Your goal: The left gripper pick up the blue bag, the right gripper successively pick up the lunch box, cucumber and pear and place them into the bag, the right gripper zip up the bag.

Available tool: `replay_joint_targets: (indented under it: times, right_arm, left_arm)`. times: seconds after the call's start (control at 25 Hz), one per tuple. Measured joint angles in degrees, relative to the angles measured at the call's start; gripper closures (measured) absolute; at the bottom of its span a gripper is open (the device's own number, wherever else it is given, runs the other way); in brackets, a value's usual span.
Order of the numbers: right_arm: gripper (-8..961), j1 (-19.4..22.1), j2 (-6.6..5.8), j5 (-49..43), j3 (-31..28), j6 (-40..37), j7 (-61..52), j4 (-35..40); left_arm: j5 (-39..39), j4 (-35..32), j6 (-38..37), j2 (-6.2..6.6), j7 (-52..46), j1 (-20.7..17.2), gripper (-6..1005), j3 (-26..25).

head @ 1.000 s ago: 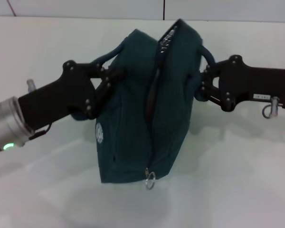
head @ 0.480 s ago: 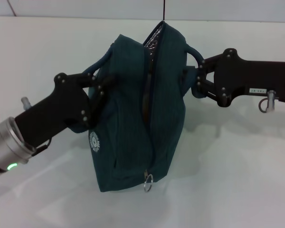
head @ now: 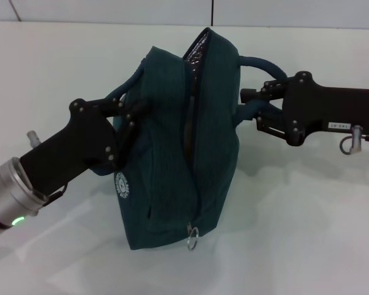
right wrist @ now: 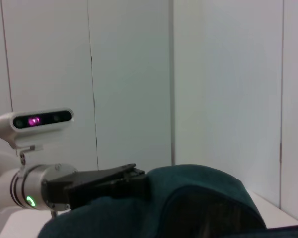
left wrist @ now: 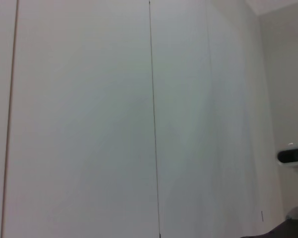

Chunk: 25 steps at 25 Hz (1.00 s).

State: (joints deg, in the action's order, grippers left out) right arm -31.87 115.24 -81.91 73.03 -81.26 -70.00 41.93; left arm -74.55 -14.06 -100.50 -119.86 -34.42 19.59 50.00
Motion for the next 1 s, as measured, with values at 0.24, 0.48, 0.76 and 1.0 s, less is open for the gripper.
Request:
replay_joint_targets:
  times: [0.24,0.48,0.76,1.0]
  right_arm:
    - [758,2.4,0.03,1.1,-0.7,-2.4,0.2,1.1]
    - [401,6.4,0.03,2.0,-1.8,-6.0,2.2,4.3]
    - [296,8.8,-1.66,-3.8,-2.6,-6.4,-1.0,10.0]
    - [298,8.9,-1.38,-10.7,-4.6,-6.2,-4.1,13.3]
  left_arm:
    - [0.0,0.0,-0.1,-0.02,0.2,0.0,965,0.1]
    - [-0.1,0.1,-0.1,-0.03,0.2,0.0,965,0.1]
    - [-0.1,0.1,0.0,-0.02,0.3,0.0,965,0.1]
    - [-0.1,0.1,0.1,-0.02,0.3,0.1,964,0.1]
